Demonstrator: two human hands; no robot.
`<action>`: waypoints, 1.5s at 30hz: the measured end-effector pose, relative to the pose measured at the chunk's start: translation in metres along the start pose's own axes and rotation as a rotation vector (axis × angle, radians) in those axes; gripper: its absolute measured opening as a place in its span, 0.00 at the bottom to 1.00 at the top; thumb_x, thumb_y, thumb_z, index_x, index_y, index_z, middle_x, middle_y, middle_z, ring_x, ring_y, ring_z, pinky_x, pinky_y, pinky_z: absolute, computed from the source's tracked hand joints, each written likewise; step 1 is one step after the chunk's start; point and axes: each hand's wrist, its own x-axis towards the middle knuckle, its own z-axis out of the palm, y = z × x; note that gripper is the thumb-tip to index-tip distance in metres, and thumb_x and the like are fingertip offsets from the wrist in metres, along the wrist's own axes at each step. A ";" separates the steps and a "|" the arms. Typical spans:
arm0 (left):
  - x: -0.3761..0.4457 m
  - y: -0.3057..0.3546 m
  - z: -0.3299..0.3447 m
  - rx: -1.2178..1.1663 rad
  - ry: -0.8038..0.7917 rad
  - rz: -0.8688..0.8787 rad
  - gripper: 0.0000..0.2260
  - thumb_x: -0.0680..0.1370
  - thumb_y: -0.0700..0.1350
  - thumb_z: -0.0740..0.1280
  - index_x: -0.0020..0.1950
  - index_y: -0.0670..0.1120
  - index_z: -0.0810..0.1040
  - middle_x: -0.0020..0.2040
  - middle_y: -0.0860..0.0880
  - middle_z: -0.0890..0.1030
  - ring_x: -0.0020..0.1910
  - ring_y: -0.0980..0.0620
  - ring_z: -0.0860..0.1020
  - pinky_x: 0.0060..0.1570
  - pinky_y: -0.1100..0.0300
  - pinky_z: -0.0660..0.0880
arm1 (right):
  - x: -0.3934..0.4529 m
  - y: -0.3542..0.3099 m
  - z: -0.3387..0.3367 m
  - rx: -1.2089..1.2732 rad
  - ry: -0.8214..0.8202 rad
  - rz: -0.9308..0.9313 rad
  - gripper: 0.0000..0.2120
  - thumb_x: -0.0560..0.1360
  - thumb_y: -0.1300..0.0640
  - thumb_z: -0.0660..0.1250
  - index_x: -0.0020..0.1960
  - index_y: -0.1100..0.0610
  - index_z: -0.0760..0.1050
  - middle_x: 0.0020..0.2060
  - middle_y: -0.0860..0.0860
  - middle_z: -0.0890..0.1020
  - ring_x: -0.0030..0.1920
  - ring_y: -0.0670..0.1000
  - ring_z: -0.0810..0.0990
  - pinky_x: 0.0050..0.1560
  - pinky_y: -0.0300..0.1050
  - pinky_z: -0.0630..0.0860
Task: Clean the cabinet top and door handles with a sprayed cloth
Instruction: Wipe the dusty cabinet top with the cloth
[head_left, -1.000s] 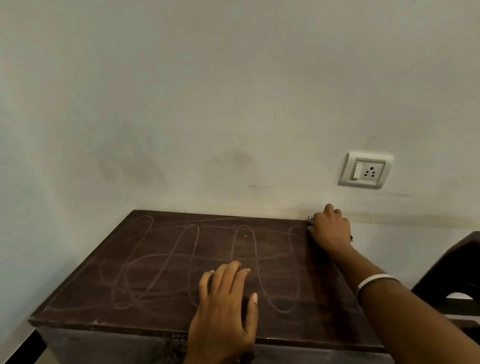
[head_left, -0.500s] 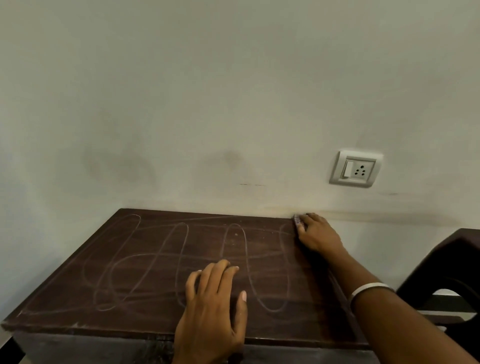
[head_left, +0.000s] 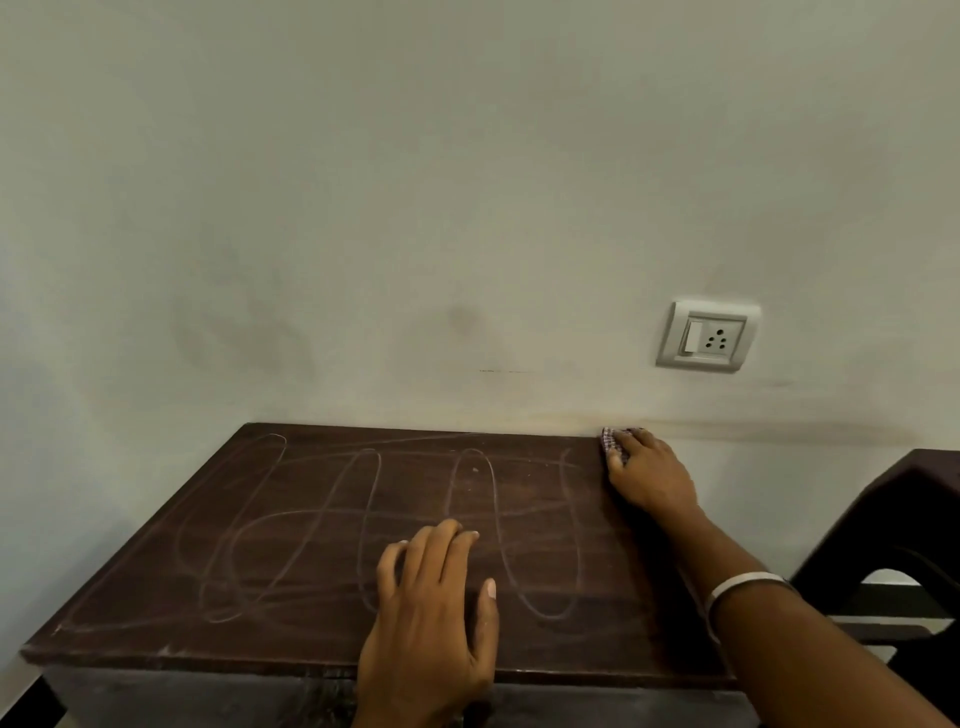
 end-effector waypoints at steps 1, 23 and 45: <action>0.000 0.000 0.000 0.003 -0.002 -0.001 0.19 0.74 0.56 0.59 0.62 0.52 0.74 0.62 0.53 0.76 0.63 0.55 0.68 0.66 0.53 0.57 | -0.001 -0.003 0.001 -0.013 0.011 -0.004 0.24 0.80 0.47 0.52 0.74 0.50 0.66 0.75 0.51 0.65 0.75 0.53 0.61 0.76 0.50 0.57; -0.003 -0.002 0.003 0.065 -0.024 -0.025 0.20 0.77 0.56 0.55 0.63 0.49 0.76 0.63 0.49 0.77 0.64 0.49 0.74 0.66 0.49 0.58 | -0.045 -0.027 0.003 -0.025 0.002 -0.110 0.24 0.81 0.47 0.52 0.75 0.52 0.63 0.76 0.53 0.63 0.76 0.54 0.59 0.77 0.48 0.52; -0.003 -0.003 0.005 0.036 -0.013 0.023 0.28 0.78 0.55 0.52 0.77 0.48 0.58 0.78 0.50 0.58 0.77 0.52 0.54 0.74 0.48 0.52 | -0.083 -0.028 -0.006 0.042 -0.020 -0.107 0.24 0.81 0.46 0.53 0.76 0.50 0.63 0.77 0.51 0.61 0.77 0.52 0.57 0.77 0.47 0.50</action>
